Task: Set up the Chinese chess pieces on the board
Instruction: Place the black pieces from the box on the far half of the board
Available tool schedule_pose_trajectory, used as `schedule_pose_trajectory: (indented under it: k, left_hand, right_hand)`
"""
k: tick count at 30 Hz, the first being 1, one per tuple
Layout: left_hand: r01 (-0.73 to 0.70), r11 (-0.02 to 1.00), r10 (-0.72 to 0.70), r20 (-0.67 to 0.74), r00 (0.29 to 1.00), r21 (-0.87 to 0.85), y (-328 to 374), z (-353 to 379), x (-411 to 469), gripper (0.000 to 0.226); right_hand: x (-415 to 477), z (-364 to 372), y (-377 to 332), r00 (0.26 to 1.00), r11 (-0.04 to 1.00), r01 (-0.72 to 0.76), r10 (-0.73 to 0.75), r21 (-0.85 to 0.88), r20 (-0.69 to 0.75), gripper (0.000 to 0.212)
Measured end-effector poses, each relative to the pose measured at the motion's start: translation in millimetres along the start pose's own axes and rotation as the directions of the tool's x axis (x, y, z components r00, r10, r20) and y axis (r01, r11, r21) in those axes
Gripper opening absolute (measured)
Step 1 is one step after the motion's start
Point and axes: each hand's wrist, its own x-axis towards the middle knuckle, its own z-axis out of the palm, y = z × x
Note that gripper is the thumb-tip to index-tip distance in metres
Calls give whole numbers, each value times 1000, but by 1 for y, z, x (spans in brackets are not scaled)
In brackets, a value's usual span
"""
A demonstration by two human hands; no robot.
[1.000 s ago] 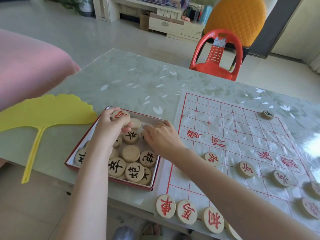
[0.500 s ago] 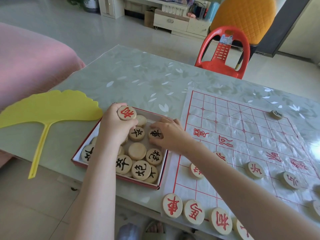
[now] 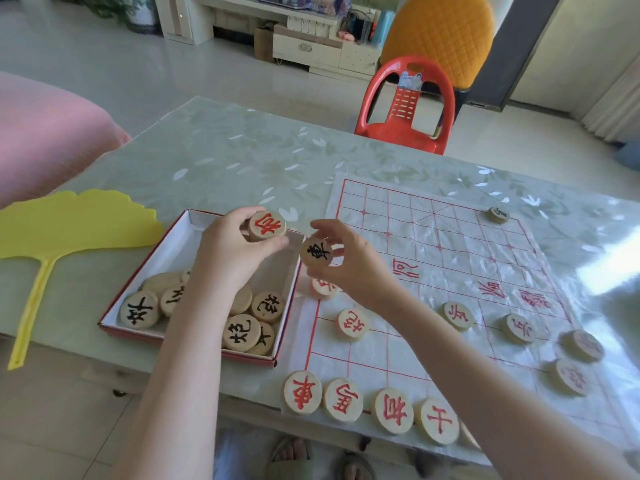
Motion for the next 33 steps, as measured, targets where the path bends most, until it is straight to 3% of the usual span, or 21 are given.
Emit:
schedule_pose_trajectory:
  k: [8, 11, 15, 18, 24, 28, 33]
  left_hand:
    - [-184, 979, 164, 207, 965, 84, 41, 62, -54, 44]
    - [-272, 952, 201, 388, 899, 138, 55, 94, -79, 48]
    - [-366, 909, 196, 573, 796, 197, 70, 133, -104, 54]
    - [-399, 892, 190, 626, 757, 211, 75, 160, -121, 58]
    - [-548, 827, 322, 694, 645, 125, 85, 220, -159, 58]
    - [-665, 734, 375, 734, 567, 138, 83, 250, -181, 60]
    - [-733, 650, 384, 747, 543, 200, 72, 261, -189, 57]
  right_hand:
    - [-86, -78, 46, 933, 955, -165, 233, 248, -275, 51]
    - [-120, -97, 68, 897, 934, -233, 314, 271, -312, 49]
    - [-148, -129, 87, 885, 944, -250, 312, 213, -345, 49]
    - [-166, -155, 100, 870, 941, -273, 331, 201, -367, 50]
    - [-195, -176, 126, 844, 928, -318, 371, 195, -387, 49]
    - [-203, -178, 136, 846, 925, -337, 380, 178, -373, 50]
    - [-203, -175, 146, 852, 917, -353, 398, 188, -340, 45]
